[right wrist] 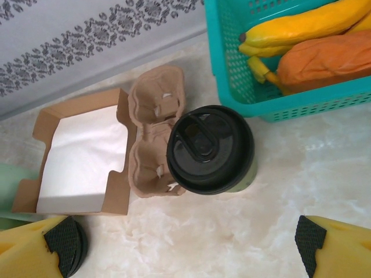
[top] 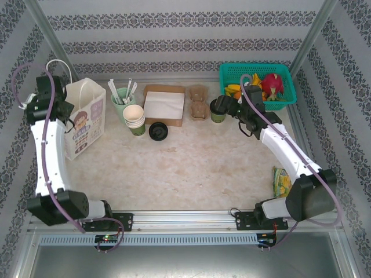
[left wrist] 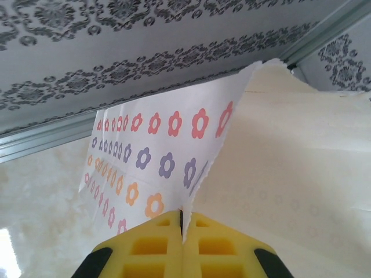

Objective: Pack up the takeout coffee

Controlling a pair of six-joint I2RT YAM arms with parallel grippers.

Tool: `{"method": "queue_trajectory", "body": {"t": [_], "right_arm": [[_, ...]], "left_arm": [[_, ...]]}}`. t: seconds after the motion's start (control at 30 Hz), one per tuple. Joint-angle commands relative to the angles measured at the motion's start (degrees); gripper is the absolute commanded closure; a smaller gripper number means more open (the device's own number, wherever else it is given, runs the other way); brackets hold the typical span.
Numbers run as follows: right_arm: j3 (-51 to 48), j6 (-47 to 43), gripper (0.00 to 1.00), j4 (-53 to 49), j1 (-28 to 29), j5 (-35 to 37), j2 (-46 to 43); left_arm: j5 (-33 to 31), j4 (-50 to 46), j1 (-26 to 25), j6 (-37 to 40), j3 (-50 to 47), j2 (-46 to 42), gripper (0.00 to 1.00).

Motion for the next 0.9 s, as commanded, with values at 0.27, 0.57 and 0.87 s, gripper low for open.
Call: {"method": "queue_trajectory", "body": {"t": [0.27,0.57,0.87], "right_arm": [[13.0,0.2,0.02,-1.1,6.0,-5.6,13.7],[16.3,3.1,0.12,-1.5,14.0,7.3,22.4],[29.7,-16.2,0.25,-13.6,12.9,2.5,36.8]], "left_arm": [[3.0,-13.5,0.5,10.6,-5.5,-15.4,1.00],[13.6,-19.2,0.5,17.2,-3.7,-19.3,1.00],[24.0,-19.2,0.5,23.5,-1.7,-20.2,1.00]]}}
